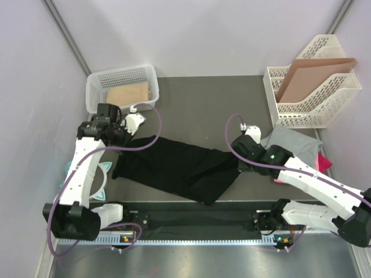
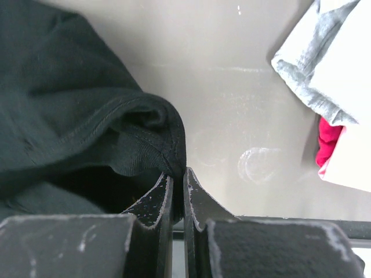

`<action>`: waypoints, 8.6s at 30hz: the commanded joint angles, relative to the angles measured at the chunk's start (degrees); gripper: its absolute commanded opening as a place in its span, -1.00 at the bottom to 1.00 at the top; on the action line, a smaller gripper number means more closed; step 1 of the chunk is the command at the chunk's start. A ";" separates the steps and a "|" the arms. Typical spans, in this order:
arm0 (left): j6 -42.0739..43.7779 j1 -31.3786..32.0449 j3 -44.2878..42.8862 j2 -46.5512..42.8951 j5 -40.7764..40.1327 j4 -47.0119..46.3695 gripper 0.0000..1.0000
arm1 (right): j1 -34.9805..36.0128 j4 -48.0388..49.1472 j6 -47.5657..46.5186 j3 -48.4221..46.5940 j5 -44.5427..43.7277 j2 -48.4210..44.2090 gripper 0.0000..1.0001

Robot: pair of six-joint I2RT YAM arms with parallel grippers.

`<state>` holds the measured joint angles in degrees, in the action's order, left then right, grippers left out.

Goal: Fold and stack the t-shirts
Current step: Flatten out the tshirt

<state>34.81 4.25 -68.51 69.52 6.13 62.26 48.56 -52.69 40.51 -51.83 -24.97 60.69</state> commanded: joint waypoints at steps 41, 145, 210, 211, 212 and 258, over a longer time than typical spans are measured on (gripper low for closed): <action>6.42 16.04 12.96 3.26 11.97 6.21 0.76 | -7.69 6.81 -5.88 2.17 0.98 5.06 -0.29; -2.81 18.25 7.69 1.24 -10.35 -9.61 -1.00 | 32.13 21.04 -32.69 -2.84 7.22 17.80 -0.07; -7.28 18.68 0.66 13.53 7.49 -12.77 -0.74 | 26.85 -6.20 -2.80 -8.36 -2.97 3.82 0.22; -8.17 19.04 0.66 15.28 8.36 -13.56 -0.64 | 26.77 -6.55 -3.42 -8.89 -3.33 3.91 0.22; -8.61 19.21 0.57 16.34 9.33 -14.18 -0.50 | 26.85 -6.81 -3.94 -9.59 -3.42 4.00 0.21; -18.90 22.99 -2.33 22.15 -5.60 -15.24 -1.00 | 33.62 2.59 -21.96 -11.26 -3.33 4.88 0.46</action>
<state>15.77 27.05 -69.17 94.19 1.37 45.78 80.38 -50.81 23.79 -56.93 -28.34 64.62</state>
